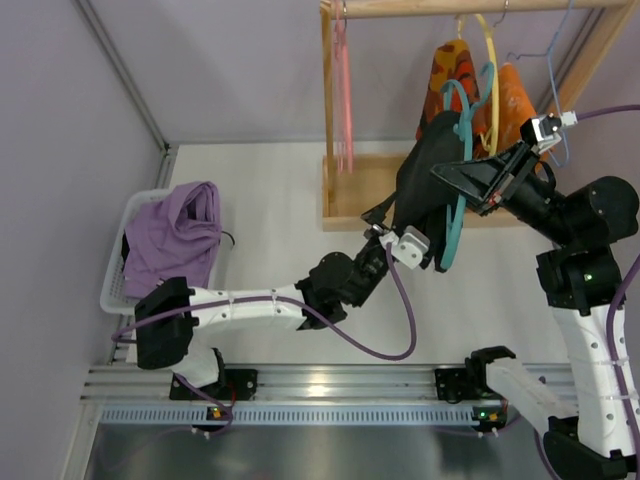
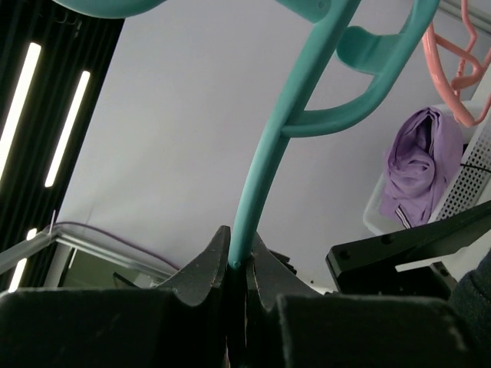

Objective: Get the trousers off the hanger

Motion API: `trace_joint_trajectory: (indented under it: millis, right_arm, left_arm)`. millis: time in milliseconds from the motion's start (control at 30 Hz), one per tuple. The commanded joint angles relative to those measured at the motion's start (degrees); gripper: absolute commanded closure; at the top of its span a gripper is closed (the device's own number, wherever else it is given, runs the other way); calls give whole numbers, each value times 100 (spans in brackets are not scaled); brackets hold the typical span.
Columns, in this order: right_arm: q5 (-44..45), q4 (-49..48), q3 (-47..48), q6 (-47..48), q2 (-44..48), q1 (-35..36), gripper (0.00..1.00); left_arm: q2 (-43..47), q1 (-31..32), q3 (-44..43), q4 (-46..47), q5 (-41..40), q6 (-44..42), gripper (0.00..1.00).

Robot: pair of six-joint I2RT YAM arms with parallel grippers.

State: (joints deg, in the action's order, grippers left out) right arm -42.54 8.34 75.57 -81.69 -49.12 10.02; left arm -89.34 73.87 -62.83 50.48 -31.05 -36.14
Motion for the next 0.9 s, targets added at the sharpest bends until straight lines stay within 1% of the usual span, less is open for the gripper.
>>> trace_joint_trajectory:
  millis: [0,133,233,400,467,500,567,600,700,733,867]
  right_arm:
    - [53,-992,476,92,140,-71,100]
    - [53,-992,336,39,149,-71,100]
    - [45,-948,239,-5,149,-62,100]
    - [1,-913,309,30,210,-71,100]
    - [-17,-869,318,74,236,-71,100]
    - [-26,-852,318,100,245,-62,100]
    - [-26,-851,292,153,298,-70,100]
    - [-17,-851,265,162,307,-62,100]
    - [0,-851,134,206,342,-62,100]
    - [9,-695,46,232,333,-79,100]
    - [-8,-719,-349,434,351,-105,100]
  left_arm:
    - [-92,-188,-89,489,28,-16,26]
    - [-294,-223,-334,568,143,46,21]
    - [-540,-232,-537,709,213,-15,20]
    - [-865,-337,-898,797,204,-139,29]
    - [-910,-399,-942,797,134,-156,36]
    - [-901,-460,-959,788,91,-156,45]
    - [-822,-496,-933,788,81,-183,55]
    - [-735,-505,-916,788,99,-200,69]
    - [-489,-505,-898,771,99,-288,93]
    - [-418,-505,-880,727,99,-323,100]
    - [12,-505,-827,481,160,-429,100]
